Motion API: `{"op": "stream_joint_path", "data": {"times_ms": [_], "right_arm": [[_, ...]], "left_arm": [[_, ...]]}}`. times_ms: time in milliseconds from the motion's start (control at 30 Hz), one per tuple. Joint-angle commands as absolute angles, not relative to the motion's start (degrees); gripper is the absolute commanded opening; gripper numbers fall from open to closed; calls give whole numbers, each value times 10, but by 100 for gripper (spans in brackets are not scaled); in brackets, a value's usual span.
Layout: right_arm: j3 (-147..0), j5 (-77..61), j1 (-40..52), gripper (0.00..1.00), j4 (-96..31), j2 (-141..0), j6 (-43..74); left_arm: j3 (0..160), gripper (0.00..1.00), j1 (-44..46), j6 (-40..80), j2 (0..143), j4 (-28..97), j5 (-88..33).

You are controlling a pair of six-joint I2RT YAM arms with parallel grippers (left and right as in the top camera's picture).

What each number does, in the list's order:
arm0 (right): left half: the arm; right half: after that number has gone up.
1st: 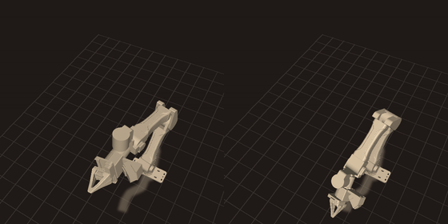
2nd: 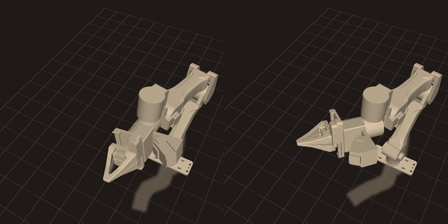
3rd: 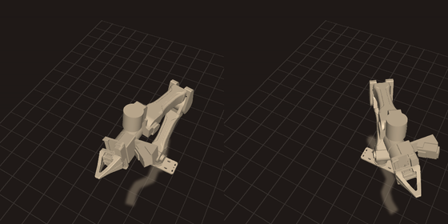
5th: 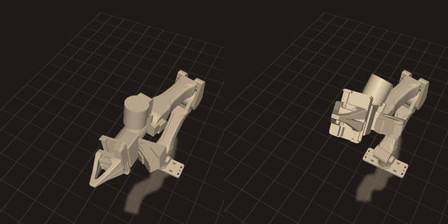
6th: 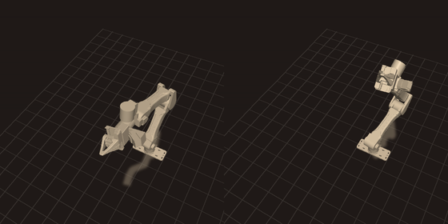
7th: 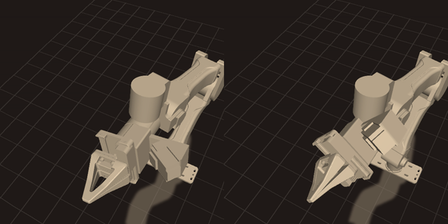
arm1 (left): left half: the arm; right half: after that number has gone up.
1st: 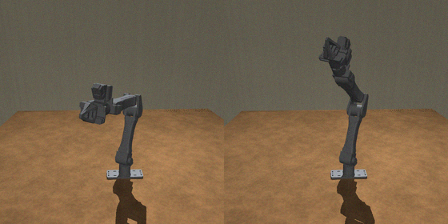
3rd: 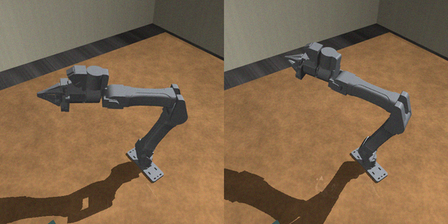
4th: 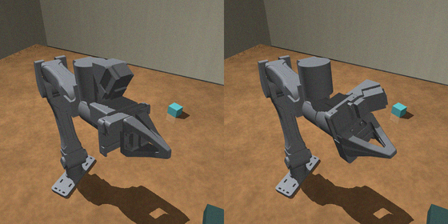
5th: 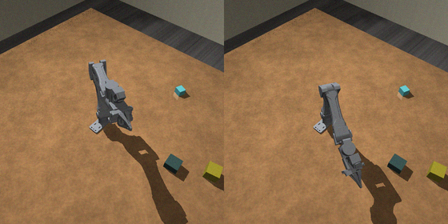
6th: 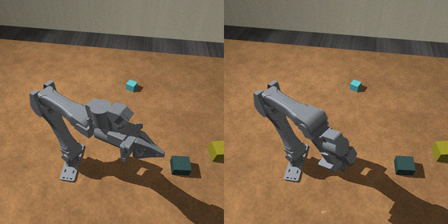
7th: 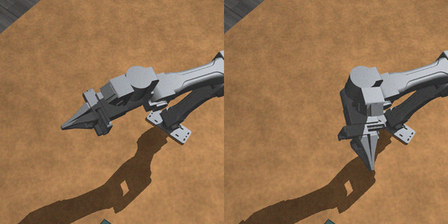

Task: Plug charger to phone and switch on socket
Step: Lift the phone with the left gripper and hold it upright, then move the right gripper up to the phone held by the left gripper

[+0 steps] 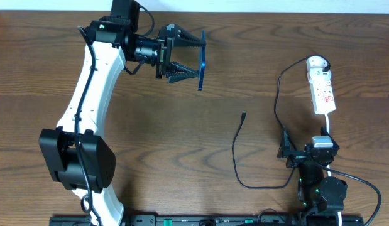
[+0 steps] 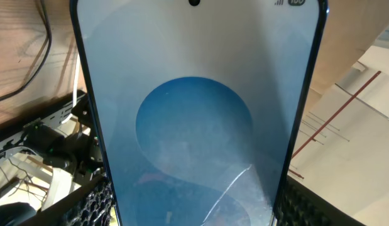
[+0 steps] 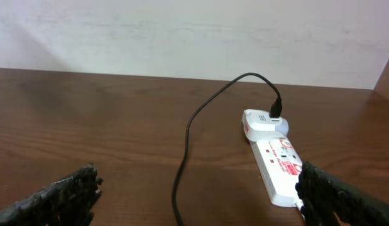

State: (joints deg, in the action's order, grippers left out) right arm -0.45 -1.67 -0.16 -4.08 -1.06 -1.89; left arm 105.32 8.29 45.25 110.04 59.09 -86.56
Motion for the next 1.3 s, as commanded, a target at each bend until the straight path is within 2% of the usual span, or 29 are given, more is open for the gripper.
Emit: {"op": "stream_joint_path", "data": {"times_ms": [0,1133,1267], "right_arm": [[-3,-16,5,99,-43,-9,-13],[-3,11,4,99,-24,-9,-11],[-3,-136,4,99,85,-9,102]], "left_arm": [[1058,71,81,460,1082,590,-900],[1058,71,81,475,1082,590,-900],[1058,71,81,475,1082,590,-900]]}}
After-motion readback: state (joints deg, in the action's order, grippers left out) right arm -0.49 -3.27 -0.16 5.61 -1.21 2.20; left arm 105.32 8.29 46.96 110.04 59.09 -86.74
